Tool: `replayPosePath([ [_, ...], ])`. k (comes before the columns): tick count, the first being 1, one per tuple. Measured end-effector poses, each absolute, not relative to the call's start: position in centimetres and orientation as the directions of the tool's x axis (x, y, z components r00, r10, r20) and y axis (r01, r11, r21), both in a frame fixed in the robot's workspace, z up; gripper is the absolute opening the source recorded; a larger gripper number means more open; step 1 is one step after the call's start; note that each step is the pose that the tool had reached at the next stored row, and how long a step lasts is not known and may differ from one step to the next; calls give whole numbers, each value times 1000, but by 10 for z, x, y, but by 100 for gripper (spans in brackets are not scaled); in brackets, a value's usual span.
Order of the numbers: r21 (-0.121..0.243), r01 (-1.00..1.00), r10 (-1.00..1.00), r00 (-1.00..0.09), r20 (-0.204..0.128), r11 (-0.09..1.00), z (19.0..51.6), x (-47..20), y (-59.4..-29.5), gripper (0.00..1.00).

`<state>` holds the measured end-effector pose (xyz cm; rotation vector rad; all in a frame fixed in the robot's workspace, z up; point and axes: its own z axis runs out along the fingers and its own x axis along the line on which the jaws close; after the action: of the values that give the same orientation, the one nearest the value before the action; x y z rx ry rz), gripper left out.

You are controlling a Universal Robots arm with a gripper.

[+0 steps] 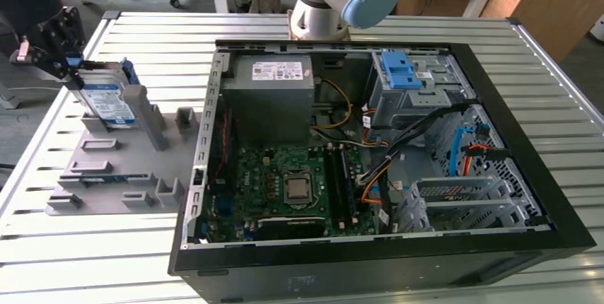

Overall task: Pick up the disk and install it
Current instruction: 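Pick up the disk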

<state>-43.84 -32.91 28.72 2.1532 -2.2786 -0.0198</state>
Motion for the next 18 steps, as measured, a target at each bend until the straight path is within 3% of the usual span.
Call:
replayPosePath([
  [18,14,-1000,-1000,-13,-4,13,289,-438,-330,37],
])
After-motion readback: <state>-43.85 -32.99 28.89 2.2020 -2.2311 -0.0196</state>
